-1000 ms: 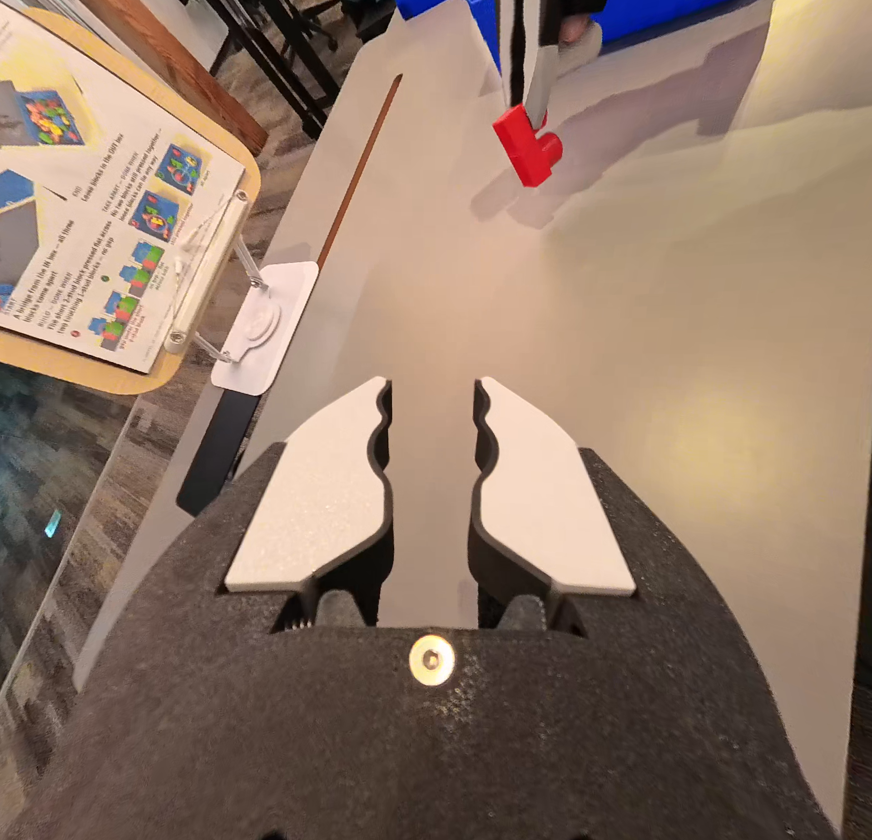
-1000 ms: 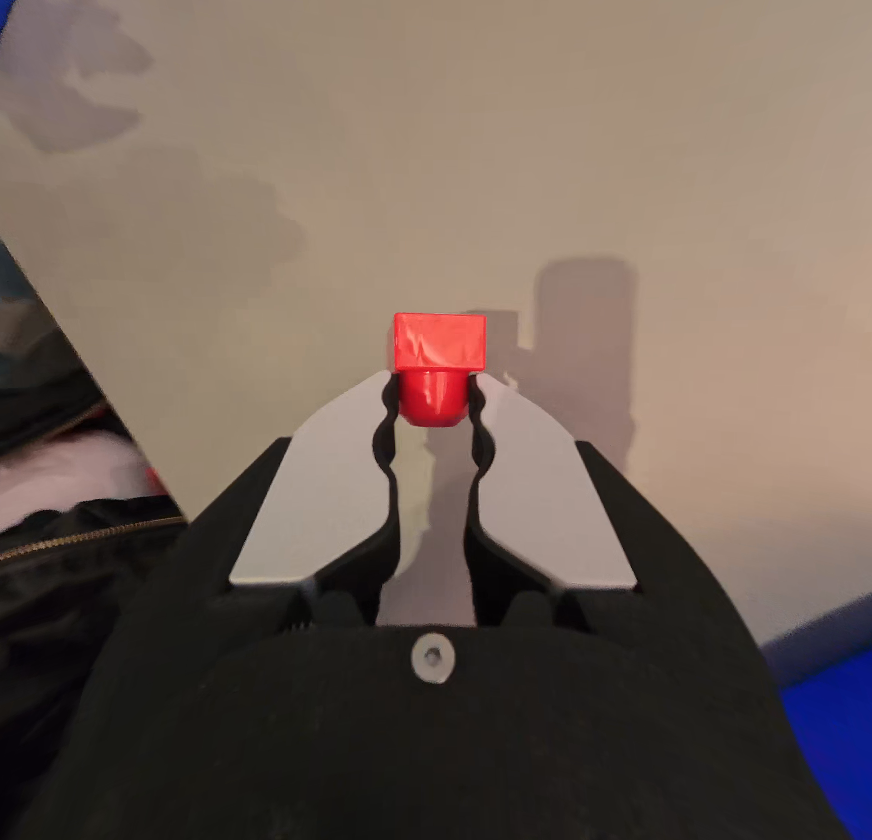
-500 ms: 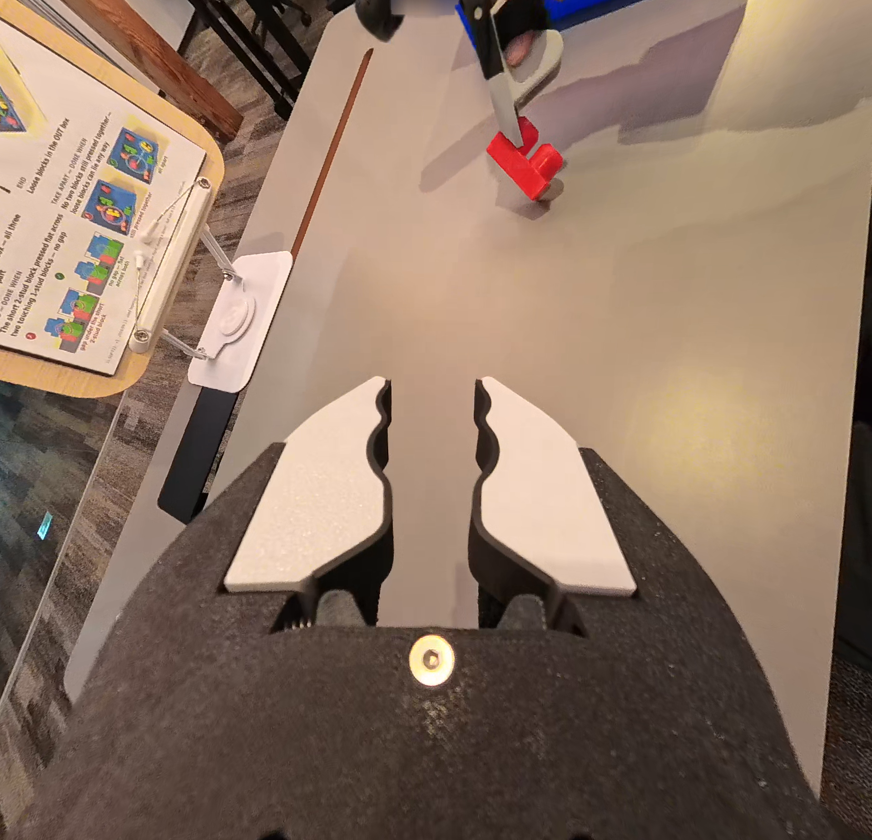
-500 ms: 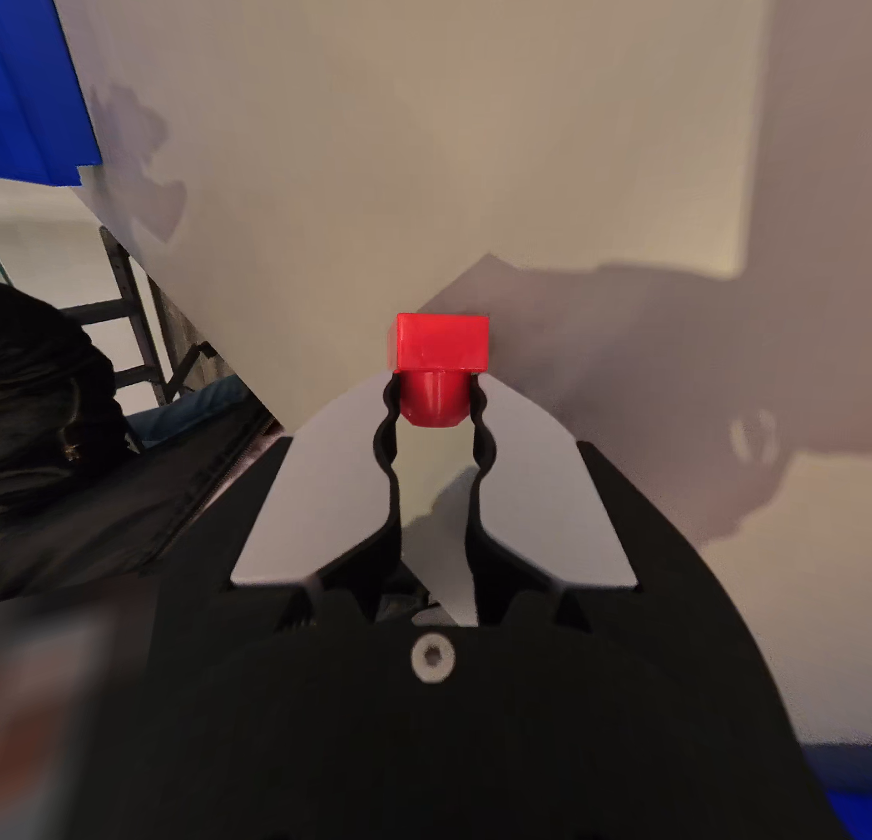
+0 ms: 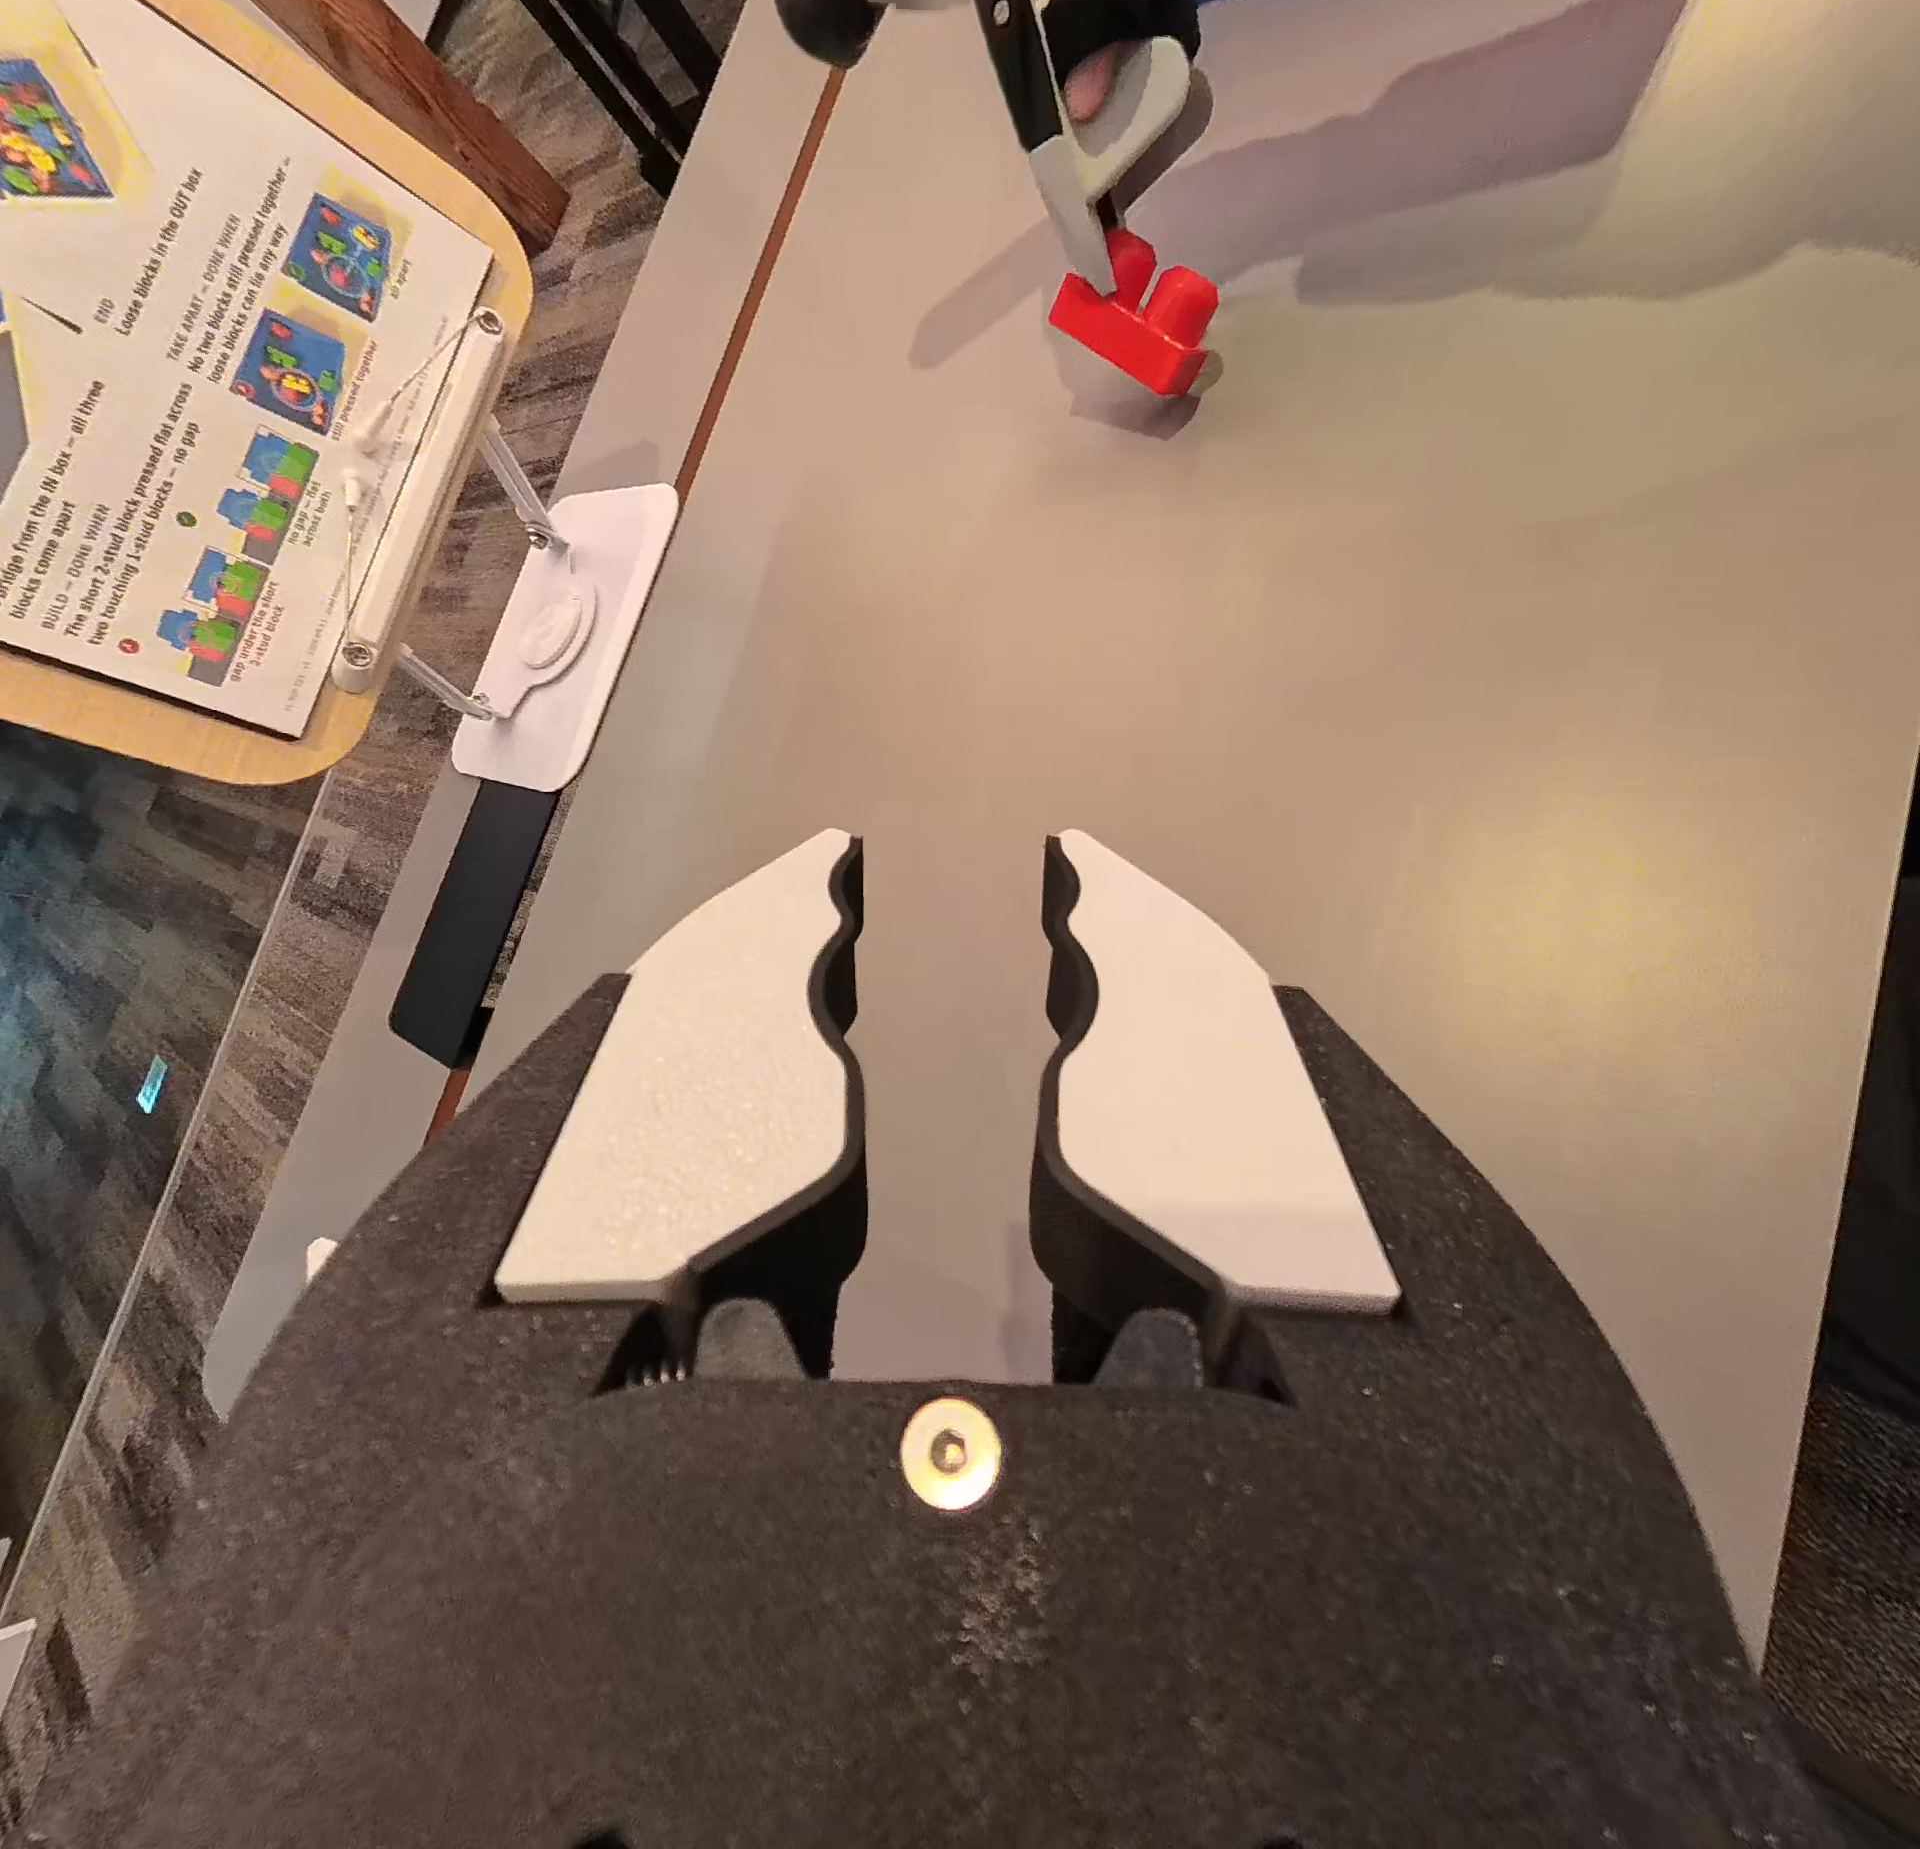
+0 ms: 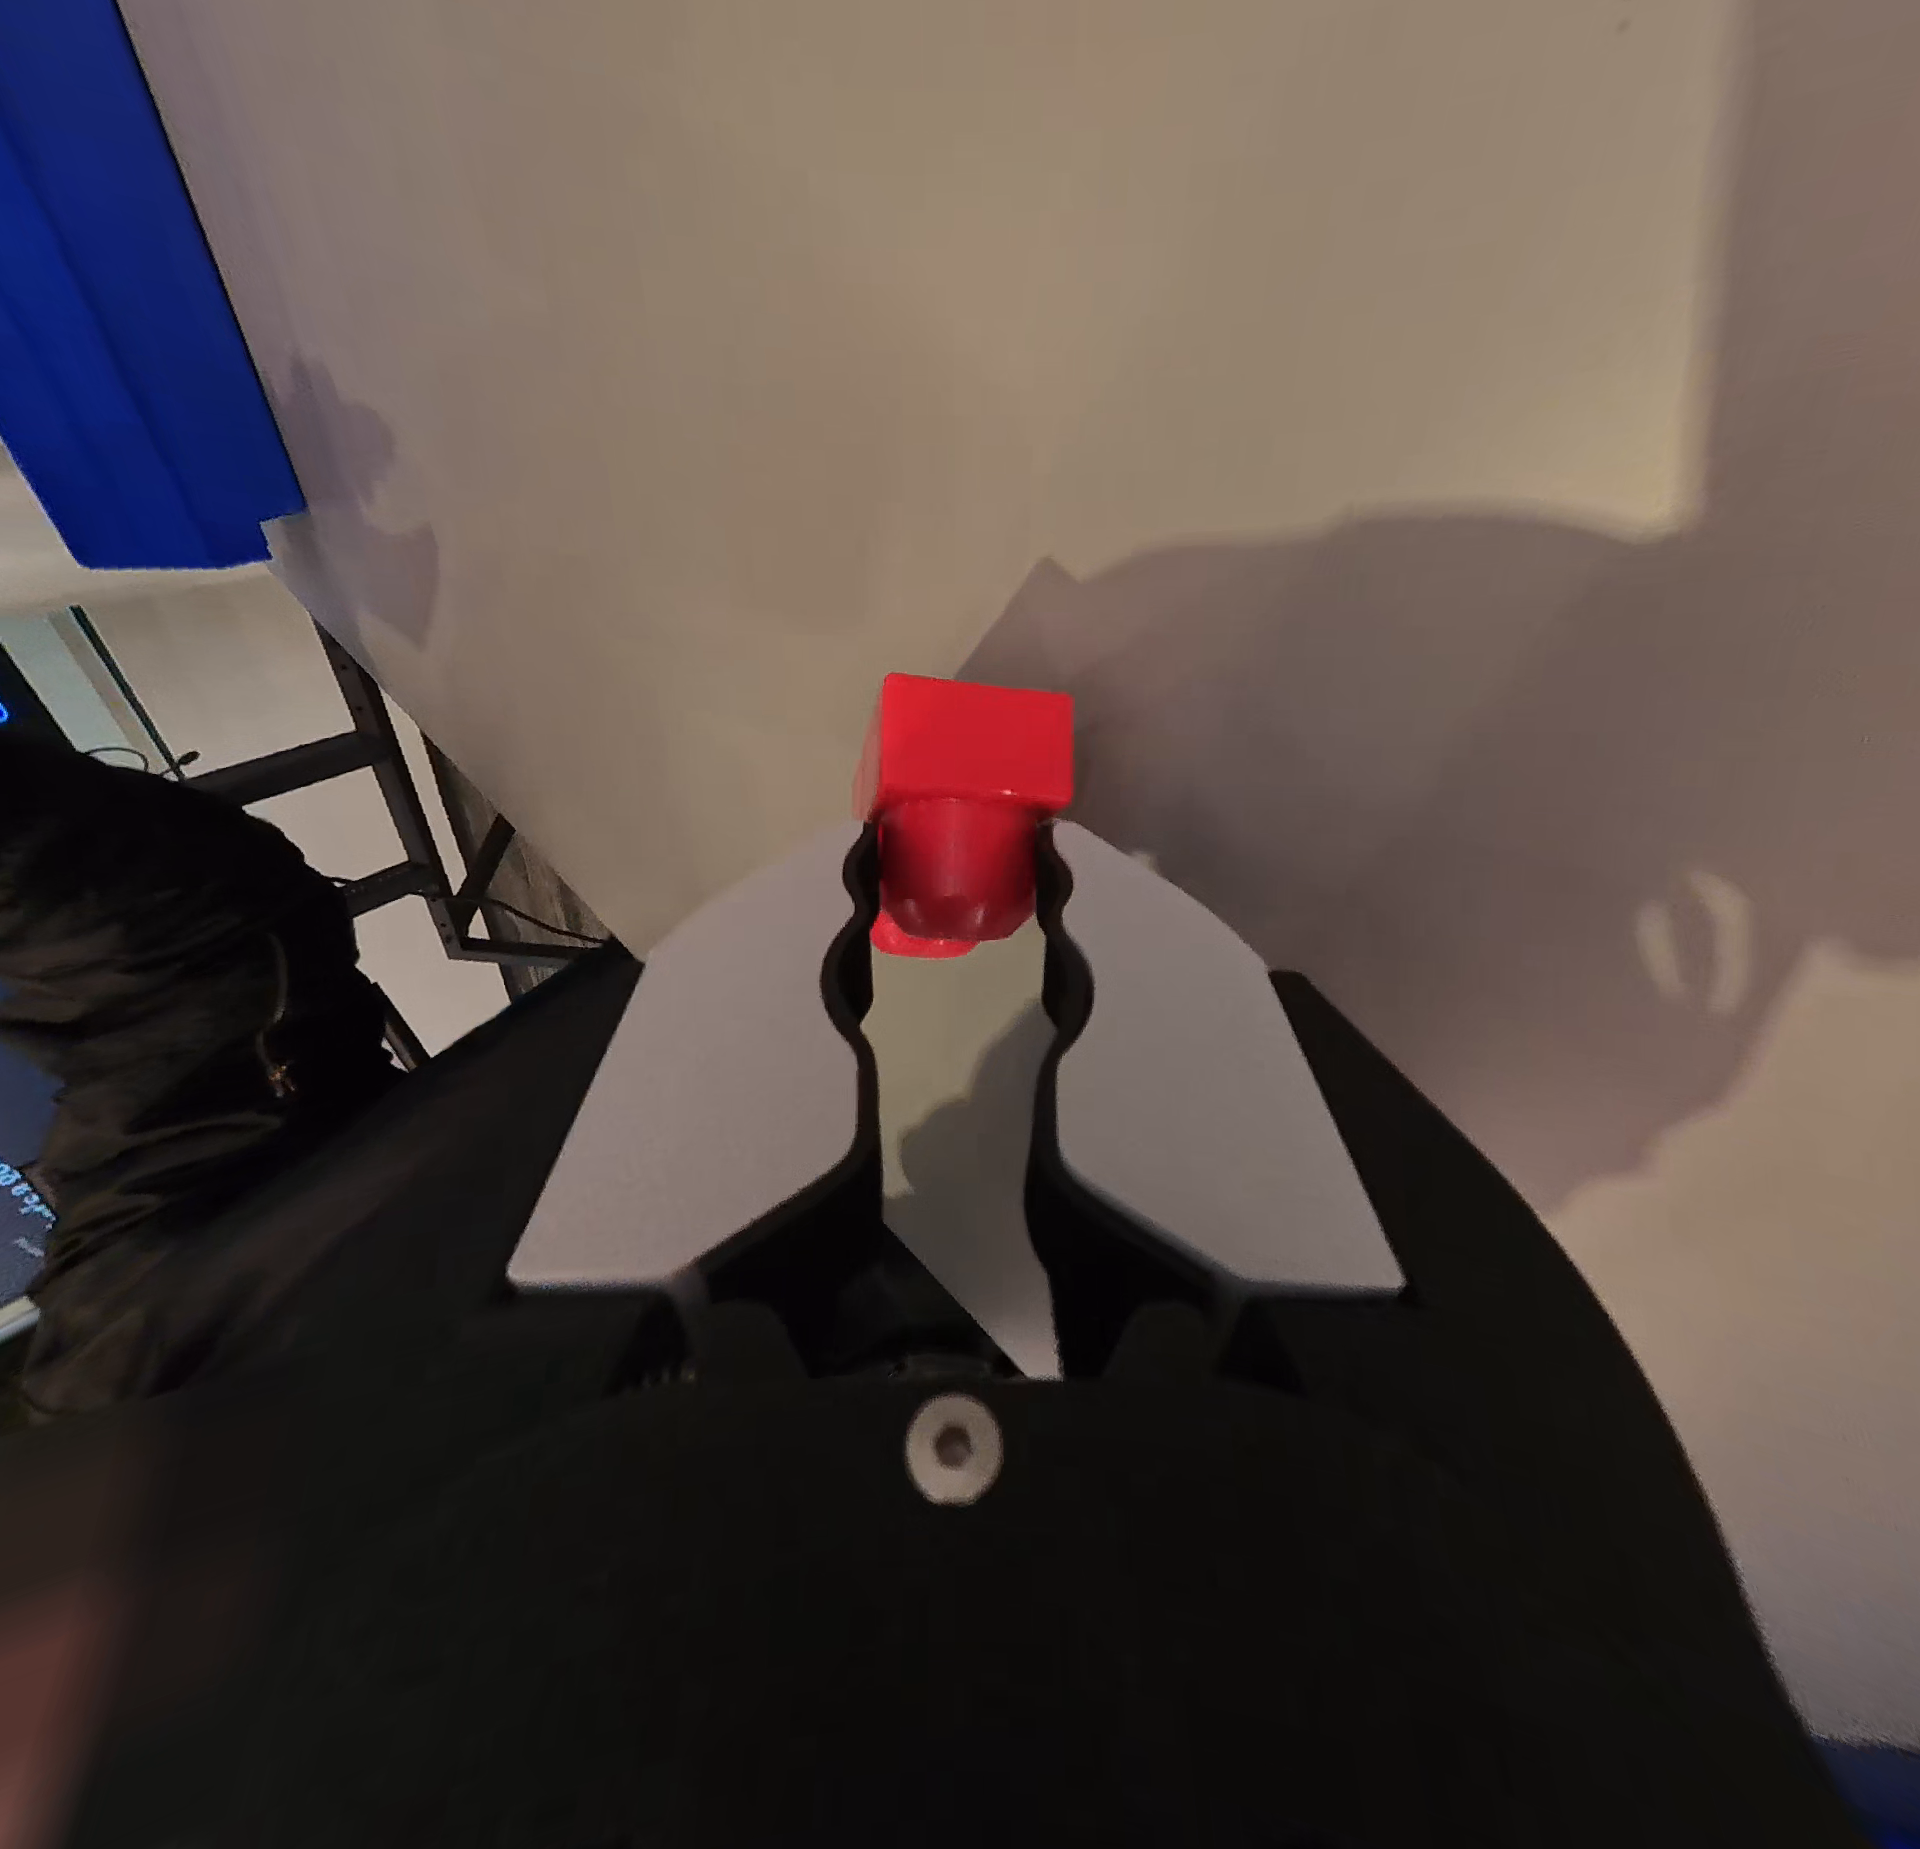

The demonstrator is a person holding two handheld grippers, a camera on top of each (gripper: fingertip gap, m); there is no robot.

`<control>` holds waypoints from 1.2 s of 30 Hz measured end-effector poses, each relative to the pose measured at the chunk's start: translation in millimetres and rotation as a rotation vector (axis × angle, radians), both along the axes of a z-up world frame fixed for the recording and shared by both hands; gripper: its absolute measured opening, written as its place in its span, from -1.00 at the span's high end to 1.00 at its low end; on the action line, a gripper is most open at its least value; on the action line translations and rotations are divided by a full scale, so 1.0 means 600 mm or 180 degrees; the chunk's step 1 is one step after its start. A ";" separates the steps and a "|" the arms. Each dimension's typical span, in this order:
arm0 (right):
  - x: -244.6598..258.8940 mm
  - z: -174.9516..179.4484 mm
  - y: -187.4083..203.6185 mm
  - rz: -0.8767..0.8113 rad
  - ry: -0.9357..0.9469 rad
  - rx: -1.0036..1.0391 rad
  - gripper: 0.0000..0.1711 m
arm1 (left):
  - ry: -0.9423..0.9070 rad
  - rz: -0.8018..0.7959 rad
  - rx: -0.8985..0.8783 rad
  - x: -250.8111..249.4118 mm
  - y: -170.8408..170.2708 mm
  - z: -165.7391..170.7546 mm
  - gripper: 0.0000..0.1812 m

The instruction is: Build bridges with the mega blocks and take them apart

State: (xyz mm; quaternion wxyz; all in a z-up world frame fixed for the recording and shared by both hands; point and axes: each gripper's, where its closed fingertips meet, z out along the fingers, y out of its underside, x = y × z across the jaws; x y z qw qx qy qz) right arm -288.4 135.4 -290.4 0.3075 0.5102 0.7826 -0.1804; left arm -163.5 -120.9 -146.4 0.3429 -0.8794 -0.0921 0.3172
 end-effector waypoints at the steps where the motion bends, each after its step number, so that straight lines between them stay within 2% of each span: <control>1: -0.004 -0.001 -0.003 -0.0020 0.0000 0.0013 0.66 | 0.0005 0.0008 -0.0003 0.001 -0.002 0.000 0.64; 9: -0.026 -0.007 -0.033 -0.0079 -0.0071 0.0136 0.61 | -0.0001 0.0102 -0.0059 0.008 -0.021 -0.002 0.64; 12: -0.029 0.004 -0.027 0.0012 0.0024 0.0158 0.59 | 0.0074 0.0235 -0.0066 0.014 -0.051 0.007 0.63; 15: -0.034 0.027 -0.006 0.0155 0.0385 0.0158 0.59 | 0.0226 0.0536 -0.0118 0.023 -0.126 0.024 0.63; 19: -0.018 0.083 0.003 0.0412 0.1167 -0.0244 0.58 | 0.0323 0.1344 -0.0129 0.039 -0.307 0.041 0.67; 21: -0.010 0.102 0.002 0.0539 0.1716 -0.0356 0.57 | 0.0069 0.1743 -0.0209 0.053 -0.397 0.015 0.66; 22: -0.007 0.110 -0.001 0.0603 0.2007 -0.0396 0.56 | -0.0082 0.1871 -0.0226 0.059 -0.429 -0.005 0.59; 24: 0.008 0.120 -0.013 0.0728 0.2404 -0.0498 0.55 | -0.0447 0.1952 -0.0274 0.072 -0.464 -0.056 0.57; 27: 0.037 0.129 -0.038 0.0808 0.2682 -0.0640 0.55 | -0.0925 0.1969 -0.0650 0.089 -0.497 -0.128 0.57; 28: 0.046 0.133 -0.048 0.0833 0.2750 -0.0692 0.56 | -0.1106 0.2093 -0.0611 0.088 -0.504 -0.143 0.57; 33: 0.079 0.147 -0.085 0.1038 0.3025 -0.0702 0.58 | -0.1953 0.2692 0.0443 0.050 -0.490 -0.158 0.59; 36: 0.098 0.156 -0.104 0.1166 0.3083 -0.0739 0.59 | -0.2164 0.2974 0.0239 0.036 -0.514 -0.176 0.52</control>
